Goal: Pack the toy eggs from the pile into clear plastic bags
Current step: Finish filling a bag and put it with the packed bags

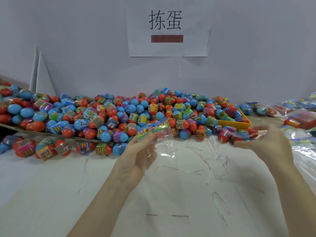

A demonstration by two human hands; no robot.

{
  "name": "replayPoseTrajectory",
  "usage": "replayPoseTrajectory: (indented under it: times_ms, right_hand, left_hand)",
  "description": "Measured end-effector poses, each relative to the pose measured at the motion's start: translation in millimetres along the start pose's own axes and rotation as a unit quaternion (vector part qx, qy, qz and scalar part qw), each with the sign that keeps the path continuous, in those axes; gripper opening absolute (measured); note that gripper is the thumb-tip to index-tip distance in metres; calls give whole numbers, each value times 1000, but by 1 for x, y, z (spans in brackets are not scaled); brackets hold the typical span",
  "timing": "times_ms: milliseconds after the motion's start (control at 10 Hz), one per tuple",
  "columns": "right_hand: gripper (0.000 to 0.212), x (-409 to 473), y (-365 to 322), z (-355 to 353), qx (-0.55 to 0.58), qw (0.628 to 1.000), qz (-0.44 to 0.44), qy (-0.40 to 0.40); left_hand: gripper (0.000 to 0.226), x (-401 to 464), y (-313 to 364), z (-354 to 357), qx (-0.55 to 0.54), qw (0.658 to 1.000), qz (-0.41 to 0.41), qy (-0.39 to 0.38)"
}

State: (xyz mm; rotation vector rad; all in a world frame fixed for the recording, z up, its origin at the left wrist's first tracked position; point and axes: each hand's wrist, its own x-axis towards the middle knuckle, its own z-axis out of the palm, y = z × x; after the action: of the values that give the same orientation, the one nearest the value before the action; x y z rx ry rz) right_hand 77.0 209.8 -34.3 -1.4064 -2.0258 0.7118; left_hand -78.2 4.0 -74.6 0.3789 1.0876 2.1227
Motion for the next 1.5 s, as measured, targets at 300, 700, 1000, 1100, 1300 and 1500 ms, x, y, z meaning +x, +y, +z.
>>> replayPoseTrajectory:
  times_ms: [300, 700, 1000, 1100, 1300, 1500]
  right_hand:
    - [75, 12, 6, 6, -52, 992, -38, -108]
    - [52, 25, 3, -19, 690, 713, 101, -72]
    - [90, -25, -35, 15, 355, 910, -95, -193]
    - [84, -46, -50, 29, 231, 886, -97, -390]
    - [31, -68, -41, 44, 250, 856, -161, -424]
    - [14, -54, -38, 31, 262, 891, -221, -296]
  left_hand:
    - [29, -4, 4, 5, -80, 995, -23, 47]
    - [23, -6, 6, 7, -91, 993, -32, 67]
    - [10, -2, 6, 9, -171, 973, 2, 153]
    - [12, 0, 5, 7, -196, 966, 37, 163]
    - [25, -1, 1, 11, -173, 962, 93, 189]
    - [32, -10, 11, 8, 249, 832, 411, 278]
